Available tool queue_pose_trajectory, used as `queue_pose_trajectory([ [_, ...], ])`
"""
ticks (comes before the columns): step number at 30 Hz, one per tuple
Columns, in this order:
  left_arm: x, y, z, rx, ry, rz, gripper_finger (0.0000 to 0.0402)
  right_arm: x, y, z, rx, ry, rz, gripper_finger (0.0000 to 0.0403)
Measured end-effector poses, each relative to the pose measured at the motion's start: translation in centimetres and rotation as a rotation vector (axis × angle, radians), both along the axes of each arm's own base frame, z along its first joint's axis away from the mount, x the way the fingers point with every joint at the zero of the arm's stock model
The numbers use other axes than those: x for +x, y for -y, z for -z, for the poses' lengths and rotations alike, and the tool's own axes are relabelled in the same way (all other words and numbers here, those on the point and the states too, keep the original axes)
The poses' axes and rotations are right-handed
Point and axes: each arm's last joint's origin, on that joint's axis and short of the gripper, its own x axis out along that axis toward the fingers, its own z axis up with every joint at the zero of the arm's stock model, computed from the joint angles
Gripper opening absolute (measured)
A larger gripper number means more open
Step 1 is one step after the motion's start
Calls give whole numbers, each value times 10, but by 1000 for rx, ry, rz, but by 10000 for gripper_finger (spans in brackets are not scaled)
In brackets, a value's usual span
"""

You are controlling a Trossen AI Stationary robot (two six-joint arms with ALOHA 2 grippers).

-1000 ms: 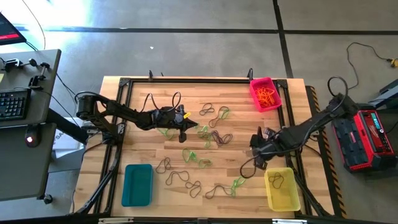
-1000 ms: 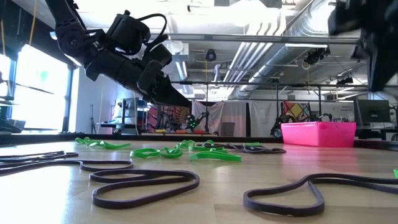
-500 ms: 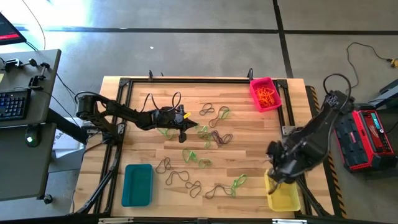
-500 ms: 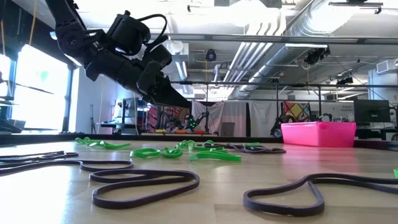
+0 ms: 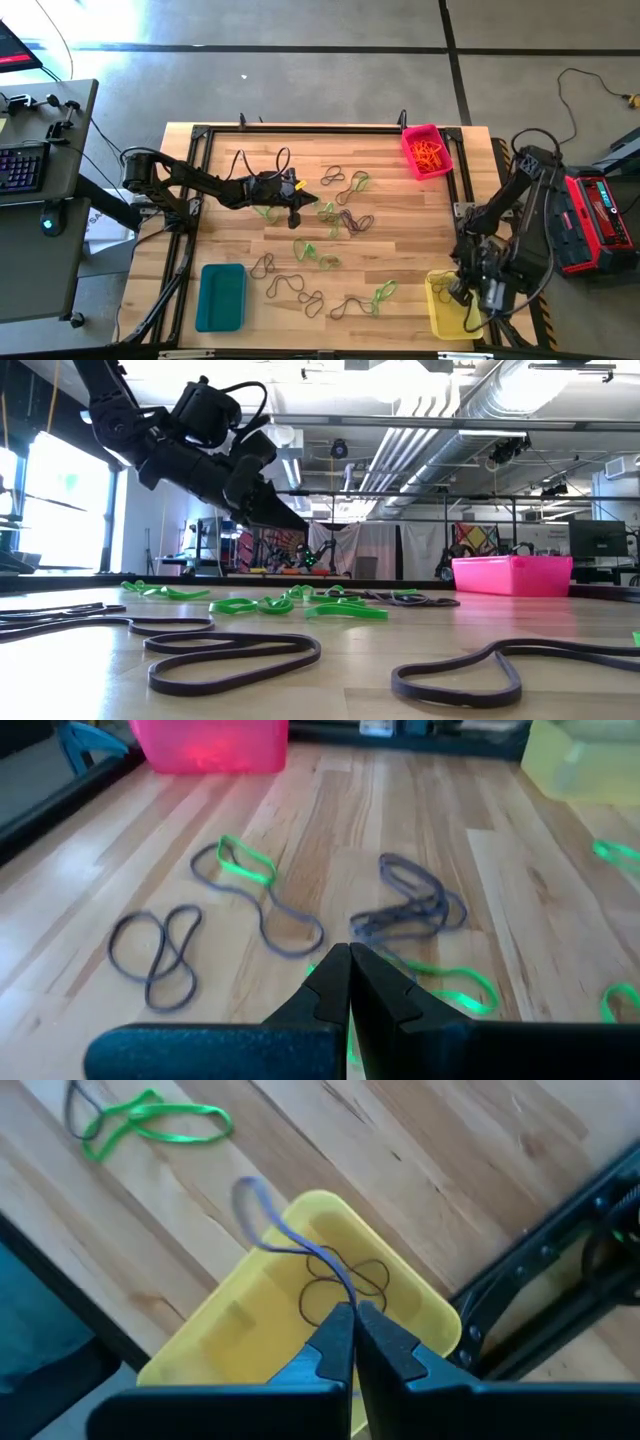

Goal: Sort rubber bands into baskets
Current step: Put the purple rubber band into the yellow bin

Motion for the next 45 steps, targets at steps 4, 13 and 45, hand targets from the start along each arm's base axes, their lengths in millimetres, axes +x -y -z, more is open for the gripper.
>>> queue_pose_trajectory([
  [4,1,-1,-3,13,34,1,0,-3,-12,8,-18,-12,1,0],
  [13,1,-1,-3,14,31,1,0,0,-35,28,-18,-84,54,0],
  [45,1,-1,-3,13,31,0,0,10,-35,62,-24,-254,172,113],
])
